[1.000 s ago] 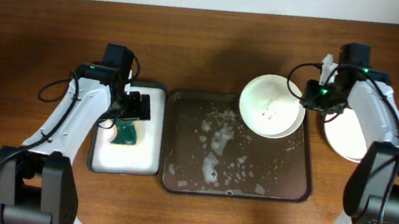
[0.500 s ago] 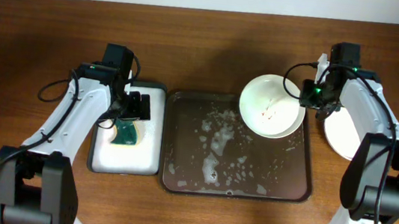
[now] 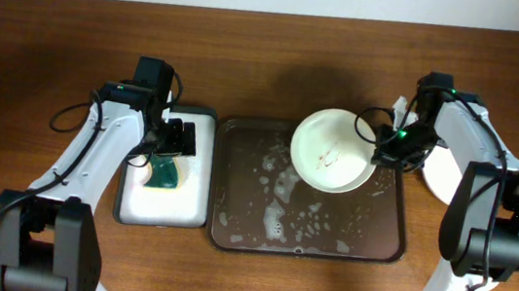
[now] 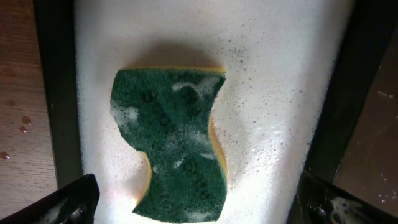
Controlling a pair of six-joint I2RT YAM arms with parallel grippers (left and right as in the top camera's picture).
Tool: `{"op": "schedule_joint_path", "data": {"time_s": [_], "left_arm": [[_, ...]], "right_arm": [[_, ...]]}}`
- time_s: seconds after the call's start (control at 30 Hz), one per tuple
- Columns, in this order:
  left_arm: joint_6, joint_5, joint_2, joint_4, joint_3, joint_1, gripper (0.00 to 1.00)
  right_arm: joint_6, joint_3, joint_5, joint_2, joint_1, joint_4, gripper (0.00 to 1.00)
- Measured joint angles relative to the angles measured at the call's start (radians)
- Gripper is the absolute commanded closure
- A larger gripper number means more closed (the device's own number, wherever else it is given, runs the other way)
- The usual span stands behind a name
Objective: Clean dirty plates on tray and stack at the side
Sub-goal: 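Grasp the cream plate rim with the right gripper and pull it center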
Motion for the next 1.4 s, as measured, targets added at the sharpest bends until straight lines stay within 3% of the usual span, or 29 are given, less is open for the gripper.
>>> {"op": "schedule_joint_path", "data": {"time_s": [0.2,0.5,0.57,0.63,0.67,0.7,0.97,1.0,1.03,1.07,1.4], "left_arm": [[0.0,0.0,0.0,-0.003,0.0,0.0,0.0],[-0.004,-0.001,-0.001,0.191,-0.185,0.0,0.07],[-0.021,-0.001,-0.001,0.23,-0.242,0.0,0.16],[-0.031,0.0,-0.001,0.29,-0.28,0.0,0.4],[-0.036,-0.001,-0.001,0.326,-0.296,0.0,0.64],[-0.039,-0.002,-0.001,0.351,-0.309,0.0,1.0],[-0.039,0.001,-0.003,0.435,-0.315,-0.001,1.0],[-0.028,0.007,-0.01,0.43,-0.315,-0.001,0.83],[-0.022,0.008,-0.021,0.423,-0.315,-0.001,0.33],[-0.016,0.01,-0.029,0.419,-0.315,-0.001,0.21],[-0.003,-0.002,-0.054,0.424,-0.315,-0.002,0.22]], "right_arm": [[0.063,0.0,-0.029,0.0,0.14,-0.056,0.96],[0.09,0.0,0.009,0.0,0.224,-0.054,0.96],[0.09,0.0,0.009,0.0,0.224,-0.055,0.96],[0.09,0.0,0.009,0.0,0.224,-0.055,0.96],[0.09,0.0,0.009,0.0,0.224,-0.055,0.96],[0.09,0.0,0.009,0.0,0.224,-0.055,0.96],[0.092,0.0,0.009,0.0,0.224,-0.058,0.96],[0.093,0.0,0.009,0.0,0.224,-0.057,0.96],[0.093,0.0,0.009,0.0,0.224,-0.057,0.96],[0.092,0.0,0.009,0.0,0.224,-0.058,0.96],[0.092,0.0,0.017,0.0,0.224,-0.058,0.96]]}}
